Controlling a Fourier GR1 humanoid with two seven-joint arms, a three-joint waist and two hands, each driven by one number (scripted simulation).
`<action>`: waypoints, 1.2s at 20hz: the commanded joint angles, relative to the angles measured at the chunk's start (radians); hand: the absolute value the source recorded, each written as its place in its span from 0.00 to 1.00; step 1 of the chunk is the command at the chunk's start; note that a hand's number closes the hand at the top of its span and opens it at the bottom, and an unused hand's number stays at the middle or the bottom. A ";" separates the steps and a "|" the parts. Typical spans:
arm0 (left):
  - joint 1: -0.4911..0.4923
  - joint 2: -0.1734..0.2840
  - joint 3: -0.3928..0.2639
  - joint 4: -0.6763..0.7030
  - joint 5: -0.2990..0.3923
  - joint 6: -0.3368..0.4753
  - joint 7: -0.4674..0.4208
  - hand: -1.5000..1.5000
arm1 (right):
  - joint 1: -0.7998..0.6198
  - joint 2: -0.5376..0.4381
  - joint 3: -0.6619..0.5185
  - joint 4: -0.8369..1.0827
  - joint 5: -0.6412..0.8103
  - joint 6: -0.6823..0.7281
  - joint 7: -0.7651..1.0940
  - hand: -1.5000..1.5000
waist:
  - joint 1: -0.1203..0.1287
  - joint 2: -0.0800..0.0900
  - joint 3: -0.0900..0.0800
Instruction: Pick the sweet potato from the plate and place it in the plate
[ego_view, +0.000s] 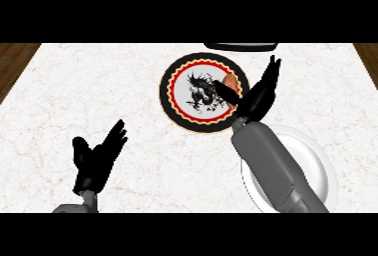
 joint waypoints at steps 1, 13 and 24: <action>-0.045 0.000 0.027 0.009 -0.001 0.026 0.024 0.50 | 0.135 0.003 0.117 -0.190 -0.176 -0.019 -0.124 0.00 | -0.027 -0.007 -0.001; 0.034 0.013 0.040 -0.054 0.014 0.012 0.050 0.50 | 0.539 0.003 0.265 -0.416 -0.358 0.137 -0.463 0.00 | -0.052 -0.016 -0.004; 0.038 -0.015 0.041 -0.022 -0.019 0.022 0.021 0.50 | 0.695 0.003 0.387 -0.494 -0.164 0.086 -0.320 0.00 | -0.054 -0.016 -0.004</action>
